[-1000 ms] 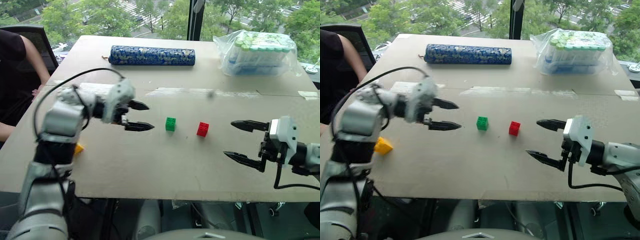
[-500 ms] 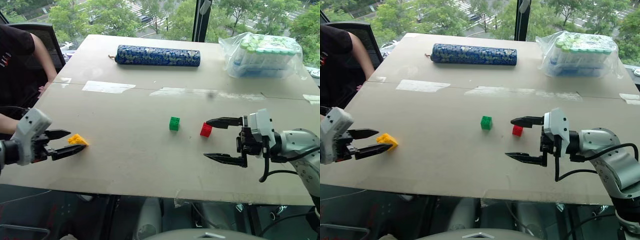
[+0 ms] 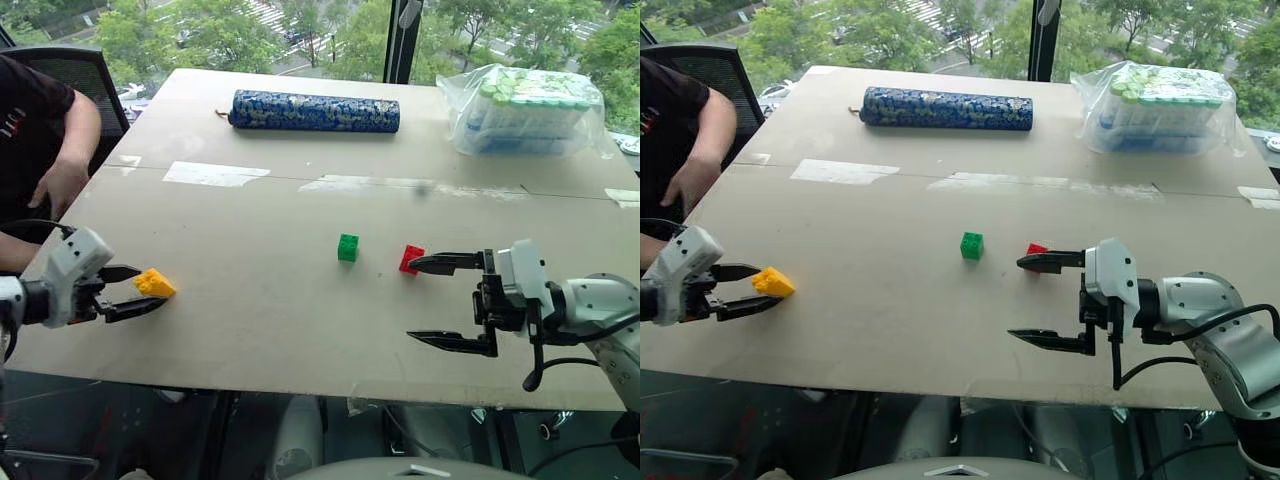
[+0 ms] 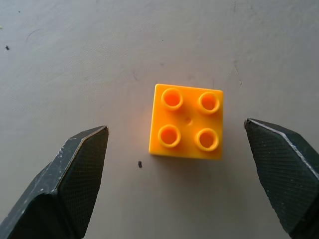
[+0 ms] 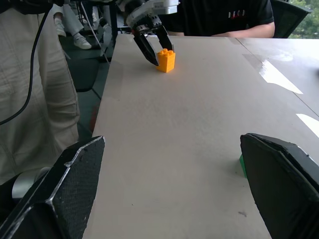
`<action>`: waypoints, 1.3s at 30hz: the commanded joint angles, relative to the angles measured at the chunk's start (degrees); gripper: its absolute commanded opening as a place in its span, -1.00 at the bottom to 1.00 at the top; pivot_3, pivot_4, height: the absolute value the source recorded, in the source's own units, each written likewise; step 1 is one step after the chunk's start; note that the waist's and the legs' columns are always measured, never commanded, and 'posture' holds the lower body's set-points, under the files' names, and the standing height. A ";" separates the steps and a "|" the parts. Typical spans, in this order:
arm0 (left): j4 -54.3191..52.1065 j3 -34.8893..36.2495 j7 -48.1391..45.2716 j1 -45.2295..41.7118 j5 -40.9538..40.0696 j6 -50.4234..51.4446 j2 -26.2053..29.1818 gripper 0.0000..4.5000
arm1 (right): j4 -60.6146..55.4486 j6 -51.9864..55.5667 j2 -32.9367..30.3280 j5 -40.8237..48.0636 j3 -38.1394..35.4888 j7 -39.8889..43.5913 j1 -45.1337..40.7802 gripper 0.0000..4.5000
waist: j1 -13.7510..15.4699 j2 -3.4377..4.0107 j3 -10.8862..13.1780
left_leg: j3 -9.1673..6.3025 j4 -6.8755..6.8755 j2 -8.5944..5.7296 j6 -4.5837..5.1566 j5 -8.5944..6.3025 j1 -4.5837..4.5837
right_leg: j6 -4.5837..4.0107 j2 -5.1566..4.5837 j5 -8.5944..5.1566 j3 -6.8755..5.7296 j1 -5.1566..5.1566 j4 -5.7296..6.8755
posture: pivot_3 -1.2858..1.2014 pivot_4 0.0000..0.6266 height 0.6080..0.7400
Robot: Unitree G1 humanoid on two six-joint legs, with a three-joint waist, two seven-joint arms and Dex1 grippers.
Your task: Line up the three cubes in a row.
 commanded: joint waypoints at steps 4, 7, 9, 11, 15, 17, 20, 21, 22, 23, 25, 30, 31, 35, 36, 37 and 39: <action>2.13 -2.65 -0.85 -1.87 0.35 -3.41 1.35 -0.25 | -3.03 -0.71 -1.45 1.08 -2.66 -0.54 1.24 1.00 | -0.30 -0.01 0.00 | -0.01 0.00 0.00 0.00 0.00 0.00 | 0.00 0.01 0.00 0.00 0.00 0.01 | 0.03 -0.52 1.00; 2.14 -2.88 -1.41 -2.61 -0.38 -3.91 1.35 -0.42 | -3.20 -0.74 -1.90 1.26 -3.17 -0.70 1.81 1.00 | -0.54 0.00 0.00 | 0.01 0.00 0.00 0.00 0.00 0.01 | 0.00 0.00 0.00 0.02 0.00 0.01 | 0.03 -0.52 1.00; 0.48 -3.33 -2.75 -4.95 -1.99 -3.28 0.81 -0.42 | -3.26 -0.67 -2.03 1.35 -3.62 -1.03 2.17 1.00 | -0.48 0.00 0.00 | -0.01 0.00 0.00 0.00 0.00 0.00 | 0.00 0.00 0.00 0.00 0.00 0.01 | 0.03 -0.52 1.00; -2.02 -5.37 -4.32 -8.86 -3.18 -2.51 -0.38 -0.42 | -3.26 -0.51 -1.97 1.46 -4.14 -1.40 2.35 1.00 | -0.04 -0.05 -0.03 | -0.05 0.01 0.00 0.00 0.00 -0.03 | 0.00 0.00 0.00 -0.06 0.00 0.01 | 0.03 -0.52 1.00; -2.57 -14.18 -8.41 -21.51 -1.25 -3.42 -5.62 -0.42 | -3.26 0.10 -1.81 2.22 -5.02 -2.51 2.14 1.00 | 0.86 -0.05 -0.03 | -0.05 0.08 -0.03 0.00 0.00 -0.04 | 0.02 0.01 0.01 -0.05 0.03 0.02 | 0.03 -0.52 1.00; 1.13 -18.94 -10.57 -28.18 1.60 -6.64 -8.87 -0.42 | -3.13 0.22 -2.00 2.33 -5.35 -2.65 2.04 1.00 | 1.32 -0.04 -0.03 | -0.06 0.14 -0.03 0.00 0.00 -0.06 | 0.02 0.01 0.01 -0.09 0.08 0.02 | 0.03 -0.52 1.00; 7.74 -24.34 -14.10 -35.96 4.69 -10.90 -13.23 -0.42 | -3.06 0.39 -2.44 2.30 -6.06 -2.80 2.14 1.00 | 0.83 -0.06 -0.04 | -0.07 0.26 -0.05 0.00 0.00 -0.12 | 0.04 0.05 0.02 -0.04 0.09 0.01 | 0.03 -0.52 1.00; 10.78 -26.07 -14.97 -38.58 6.03 -13.28 -15.06 -0.42 | -3.12 0.48 -2.63 2.24 -6.47 -3.05 2.31 1.00 | 0.65 -0.05 -0.04 | -0.08 0.29 -0.05 0.00 0.00 -0.15 | 0.04 0.08 0.02 -0.05 0.07 0.00 | 0.03 -0.52 1.00; 14.02 -27.52 -15.45 -41.00 7.35 -15.82 -16.91 -0.42 | -3.26 0.63 -2.79 2.30 -6.93 -3.35 2.60 1.00 | 0.29 -0.05 -0.04 | -0.07 0.29 -0.05 0.00 0.00 -0.15 | 0.03 0.10 0.02 -0.01 0.05 -0.01 | 0.03 -0.52 1.00; 17.37 -29.22 -15.87 -43.27 8.62 -18.28 -18.49 -0.42 | -3.47 0.81 -2.95 2.17 -7.41 -3.87 3.01 1.00 | 0.08 -0.05 -0.04 | -0.06 0.28 -0.04 0.01 0.00 -0.16 | 0.03 0.14 0.02 0.06 0.02 -0.01 | 0.03 -0.52 1.00; 22.67 -31.78 -16.14 -46.22 10.07 -21.88 -20.17 -0.42 | -3.90 0.94 -3.20 2.00 -8.16 -4.72 3.85 1.00 | -0.22 -0.05 -0.03 | -0.08 0.26 -0.04 0.01 0.00 -0.17 | 0.03 0.15 0.02 0.03 0.01 -0.01 | 0.03 -0.52 1.00; 34.15 -33.07 -16.03 -51.05 13.73 -29.46 -22.89 -0.42 | -4.90 1.06 -3.53 1.74 -9.83 -6.55 6.18 1.00 | -0.91 -0.06 -0.03 | -0.08 0.25 -0.03 0.01 0.00 -0.20 | 0.04 0.16 0.02 0.05 -0.01 -0.02 | 0.03 -0.52 1.00; 35.60 -33.06 -15.84 -51.80 14.21 -30.30 -23.28 -0.42 | -5.07 1.20 -3.60 1.82 -10.34 -7.03 6.74 1.00 | -0.89 -0.06 -0.03 | -0.09 0.25 -0.03 0.01 0.00 -0.20 | 0.04 0.16 0.02 0.04 -0.01 -0.01 | 0.03 -0.52 1.00; 39.87 -32.72 -15.11 -53.89 15.95 -32.86 -24.13 -0.42 | -5.66 1.56 -3.76 1.96 -11.83 -8.05 8.35 1.00 | -0.65 -0.06 -0.03 | -0.09 0.27 -0.04 0.01 0.00 -0.21 | 0.05 0.14 0.02 0.01 0.01 0.00 | 0.03 -0.52 1.00; 40.75 -32.76 -14.87 -54.26 16.47 -33.51 -24.21 -0.42 | -5.70 1.48 -3.79 1.76 -12.09 -8.19 8.69 1.00 | -0.63 -0.06 -0.03 | -0.09 0.28 -0.04 0.01 0.00 -0.21 | 0.05 0.13 0.02 0.01 0.01 0.00 | 0.03 -0.52 1.00; 41.44 -32.75 -14.69 -54.52 16.88 -34.01 -24.28 -0.42 | -5.76 1.48 -3.82 1.69 -12.22 -8.33 8.87 1.00 | -0.61 -0.06 -0.03 | -0.09 0.28 -0.04 0.01 0.00 -0.21 | 0.05 0.13 0.02 0.00 0.01 0.00 | 0.03 -0.52 1.00; 42.66 -32.78 -14.21 -54.97 17.68 -34.96 -24.41 -0.42 | -5.92 1.56 -3.85 1.77 -12.36 -8.57 9.05 1.00 | -0.62 -0.06 -0.03 | -0.10 0.28 -0.04 0.01 0.00 -0.22 | 0.05 0.13 0.02 -0.01 0.01 0.00 | 0.03 -0.52 1.00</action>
